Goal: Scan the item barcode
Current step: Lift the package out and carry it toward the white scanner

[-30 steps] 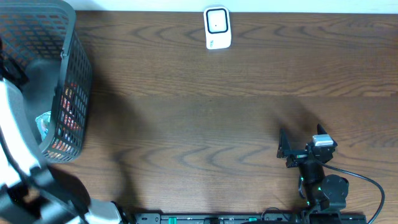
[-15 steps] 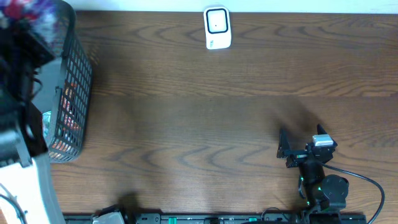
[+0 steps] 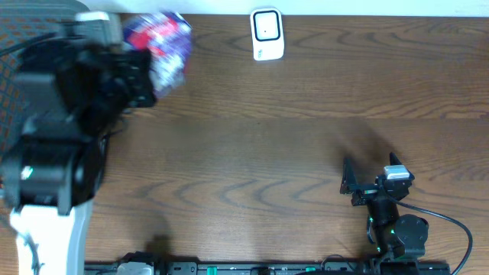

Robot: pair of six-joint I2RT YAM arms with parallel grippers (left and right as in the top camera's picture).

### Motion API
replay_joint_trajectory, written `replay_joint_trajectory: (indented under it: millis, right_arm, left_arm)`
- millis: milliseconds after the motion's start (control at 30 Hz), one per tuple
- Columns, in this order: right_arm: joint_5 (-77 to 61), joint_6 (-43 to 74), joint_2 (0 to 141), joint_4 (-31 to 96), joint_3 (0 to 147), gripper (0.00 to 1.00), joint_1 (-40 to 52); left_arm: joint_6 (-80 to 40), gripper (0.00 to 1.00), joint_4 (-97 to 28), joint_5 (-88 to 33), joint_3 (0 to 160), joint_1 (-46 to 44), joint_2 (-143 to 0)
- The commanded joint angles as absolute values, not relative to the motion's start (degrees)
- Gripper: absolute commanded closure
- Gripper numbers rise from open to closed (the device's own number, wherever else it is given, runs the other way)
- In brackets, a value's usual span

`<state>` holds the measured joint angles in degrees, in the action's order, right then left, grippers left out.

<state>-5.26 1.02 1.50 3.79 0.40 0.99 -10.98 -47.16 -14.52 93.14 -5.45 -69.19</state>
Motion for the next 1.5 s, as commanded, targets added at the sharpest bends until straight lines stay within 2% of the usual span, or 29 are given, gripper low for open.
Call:
replay_joint_trajectory:
  millis: [0,200,400,800,1100,1467]
  right_arm:
    - [-5.0,1.7,1.4,4.0,0.3,0.01,0.8]
    - [-5.0,1.7,1.4,4.0,0.3,0.01,0.8]
    - [-5.0,1.7,1.4,4.0,0.3,0.01,0.8]
    - [-5.0,1.7,1.4,4.0,0.3,0.01,0.8]
    - [-5.0,1.7,1.4,4.0,0.3,0.01,0.8]
    - [-5.0,1.7,1.4,4.0,0.3,0.01,0.8]
  left_arm:
    - [-12.9,0.93,-50.6,-15.2,93.6,-9.0,-74.3]
    - [-21.6,0.93,-52.8,-15.2,93.6,-12.3,-82.6]
    - [-25.0,0.93,-53.6,-12.9,93.6,-14.2,-90.8]
    - [-25.1,0.93,-54.2,11.0,93.6,-20.1,-100.8]
    - [-30.9,0.92,-54.2,23.8,93.6,-24.8,-105.4]
    - [-31.9,0.93,-53.7,24.5,93.6,-30.0,-112.9]
